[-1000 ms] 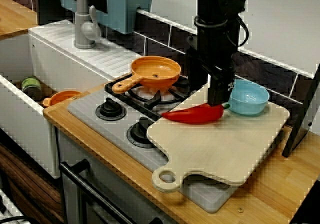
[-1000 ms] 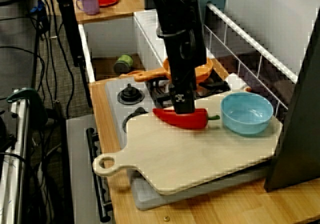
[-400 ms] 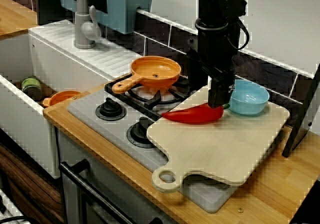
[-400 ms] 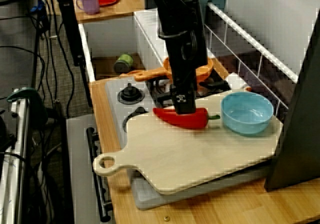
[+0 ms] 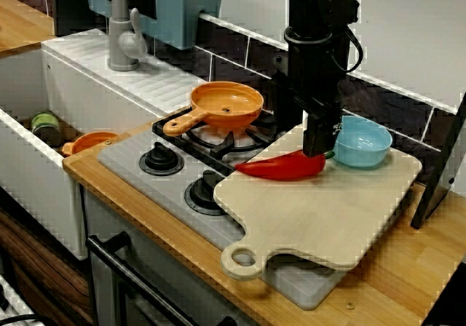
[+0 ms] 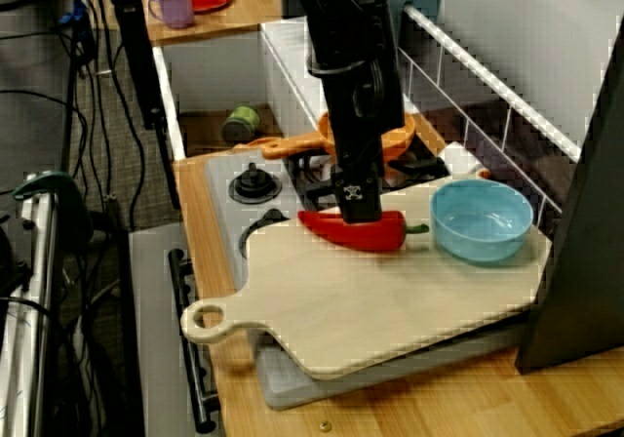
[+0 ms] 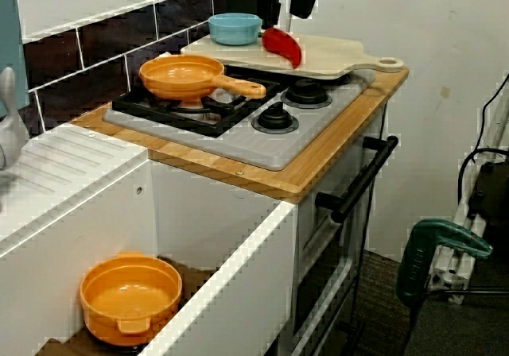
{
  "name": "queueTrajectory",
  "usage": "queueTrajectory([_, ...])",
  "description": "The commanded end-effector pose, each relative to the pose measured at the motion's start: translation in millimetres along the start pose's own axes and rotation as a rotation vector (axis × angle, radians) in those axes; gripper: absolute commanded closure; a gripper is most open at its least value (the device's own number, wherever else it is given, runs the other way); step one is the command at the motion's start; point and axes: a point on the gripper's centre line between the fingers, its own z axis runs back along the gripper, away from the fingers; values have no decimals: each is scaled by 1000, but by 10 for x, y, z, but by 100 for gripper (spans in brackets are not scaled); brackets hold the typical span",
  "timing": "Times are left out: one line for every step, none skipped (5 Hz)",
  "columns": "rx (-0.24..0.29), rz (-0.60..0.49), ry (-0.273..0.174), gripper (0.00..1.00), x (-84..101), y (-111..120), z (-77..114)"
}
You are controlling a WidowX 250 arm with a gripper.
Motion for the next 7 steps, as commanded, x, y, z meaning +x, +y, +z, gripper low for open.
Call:
queueTrajectory([10,-21,-48,0,133,-57,145])
queueTrajectory([16,-30,-59,0,233,-61,181])
queueTrajectory([38,-45,-64,0,243,-19,124])
queueTrajectory([60,-68,-52,0,186,-54,10])
queueTrajectory([71,-80,-34,0,154,-57,-56])
queueTrajectory([77,-65,-15,0,146,-51,-68])
queueTrajectory([76,-53,-9,0,132,-37,-106])
